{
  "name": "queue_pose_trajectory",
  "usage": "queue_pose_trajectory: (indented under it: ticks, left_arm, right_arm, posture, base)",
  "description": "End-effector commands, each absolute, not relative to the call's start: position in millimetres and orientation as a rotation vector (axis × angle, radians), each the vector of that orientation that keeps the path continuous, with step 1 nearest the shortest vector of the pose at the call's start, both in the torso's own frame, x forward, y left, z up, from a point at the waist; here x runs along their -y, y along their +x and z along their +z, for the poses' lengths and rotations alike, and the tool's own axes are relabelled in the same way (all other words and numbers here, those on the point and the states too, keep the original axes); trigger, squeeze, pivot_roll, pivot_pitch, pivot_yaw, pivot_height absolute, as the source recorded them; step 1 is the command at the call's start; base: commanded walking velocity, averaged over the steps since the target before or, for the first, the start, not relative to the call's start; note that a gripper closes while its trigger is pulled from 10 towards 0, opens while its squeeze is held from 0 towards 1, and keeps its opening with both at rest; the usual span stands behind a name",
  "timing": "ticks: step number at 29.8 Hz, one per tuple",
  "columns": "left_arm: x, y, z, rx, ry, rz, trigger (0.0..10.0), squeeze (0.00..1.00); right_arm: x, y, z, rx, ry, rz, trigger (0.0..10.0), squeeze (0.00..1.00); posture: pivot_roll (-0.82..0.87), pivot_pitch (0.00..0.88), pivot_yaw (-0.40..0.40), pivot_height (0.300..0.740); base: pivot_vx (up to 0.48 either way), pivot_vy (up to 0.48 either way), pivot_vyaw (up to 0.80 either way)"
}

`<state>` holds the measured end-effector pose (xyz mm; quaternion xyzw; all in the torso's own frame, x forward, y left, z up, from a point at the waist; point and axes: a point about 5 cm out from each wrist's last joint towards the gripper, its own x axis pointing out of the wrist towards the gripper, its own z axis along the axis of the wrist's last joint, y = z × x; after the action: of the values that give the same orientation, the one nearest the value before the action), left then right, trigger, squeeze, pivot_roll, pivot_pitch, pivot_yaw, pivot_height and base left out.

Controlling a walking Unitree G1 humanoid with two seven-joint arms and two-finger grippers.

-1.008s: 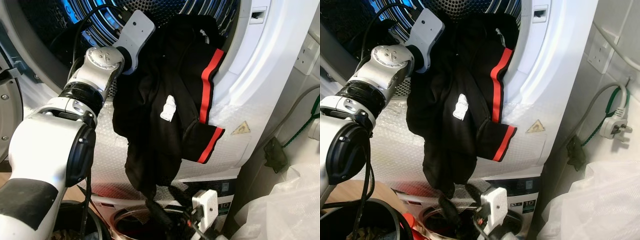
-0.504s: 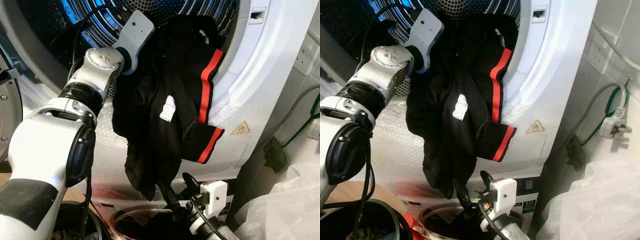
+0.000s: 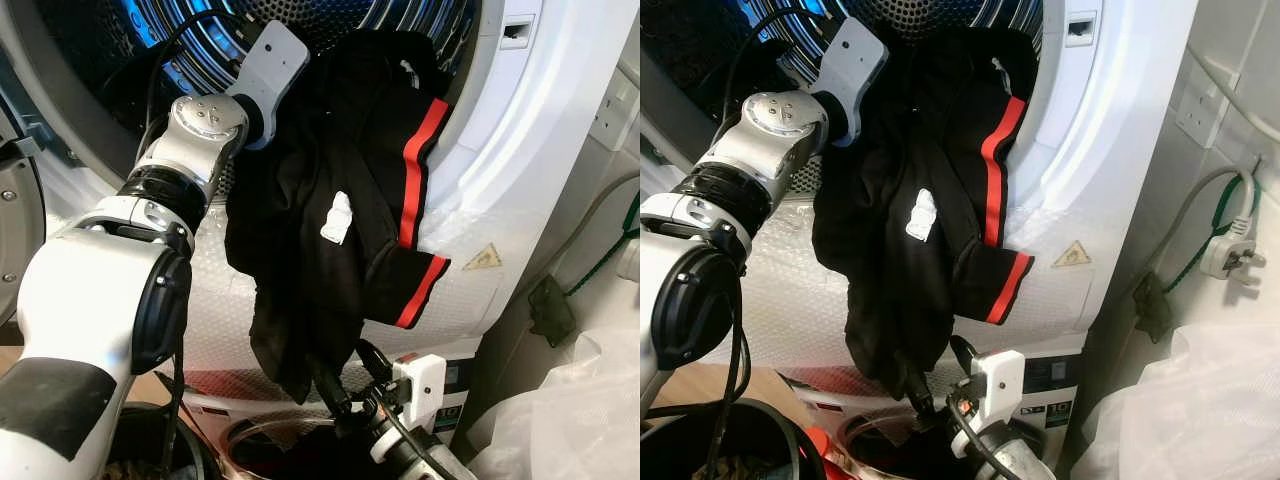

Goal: Clothes washing

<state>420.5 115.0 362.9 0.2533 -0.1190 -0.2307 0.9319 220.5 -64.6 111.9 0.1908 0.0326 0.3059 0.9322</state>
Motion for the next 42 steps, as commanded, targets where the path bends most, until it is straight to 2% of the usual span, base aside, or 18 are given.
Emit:
queue_pose_trajectory:
  ticks: [1, 14, 20, 34, 42]
  left_arm:
    - [-116.8, 423.1, 344.9, 0.167, 0.553, -0.486, 10.0, 0.05]
    - [-120.1, 423.1, 346.0, 0.169, 0.542, -0.476, 10.0, 0.05]
    - [-117.4, 422.8, 348.4, 0.177, 0.538, -0.478, 10.0, 0.04]
    - [-118.1, 422.6, 350.9, 0.183, 0.532, -0.476, 10.0, 0.04]
    - [-116.9, 422.6, 350.9, 0.186, 0.52, -0.475, 10.0, 0.03]
  right_arm:
    - [51.7, 223.6, 129.9, -0.003, 0.446, 0.657, 0.0, 0.0]
    - [47.6, 221.8, 128.9, -0.019, 0.446, 0.692, 0.0, 0.0]
    - [37.1, 211.7, 132.3, -0.046, 0.43, 0.851, 0.0, 0.0]
    - [28.5, 207.5, 142.2, -0.025, 0.469, 0.902, 0.0, 0.0]
    - [30.1, 209.9, 164.6, 0.044, 0.485, 0.981, 0.0, 0.0]
  posture:
    - [-0.34, 0.0, 0.138, 0.74]
    - [-0.34, 0.0, 0.134, 0.74]
    - [-0.34, 0.0, 0.13, 0.74]
    - [-0.34, 0.0, 0.145, 0.74]
    - [-0.35, 0.0, 0.139, 0.74]
  base:
    - [0.0, 0.0, 0.0]
    - [0.0, 0.0, 0.0]
    - [0.0, 0.0, 0.0]
    - [0.0, 0.0, 0.0]
    - [0.0, 0.0, 0.0]
